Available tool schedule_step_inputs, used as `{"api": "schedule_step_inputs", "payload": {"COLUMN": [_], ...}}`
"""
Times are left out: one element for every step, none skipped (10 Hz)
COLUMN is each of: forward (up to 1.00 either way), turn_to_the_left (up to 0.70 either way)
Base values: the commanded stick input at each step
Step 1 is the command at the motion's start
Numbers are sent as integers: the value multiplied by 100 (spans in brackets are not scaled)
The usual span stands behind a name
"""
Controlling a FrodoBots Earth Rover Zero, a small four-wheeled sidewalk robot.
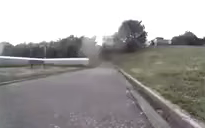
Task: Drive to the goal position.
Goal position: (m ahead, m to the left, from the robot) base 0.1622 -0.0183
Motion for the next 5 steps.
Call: {"api": "schedule_step_inputs", "payload": {"forward": [96, 96, 96, 96, 96], "turn_to_the_left": [-15, -15, -15, -16, -17]}}
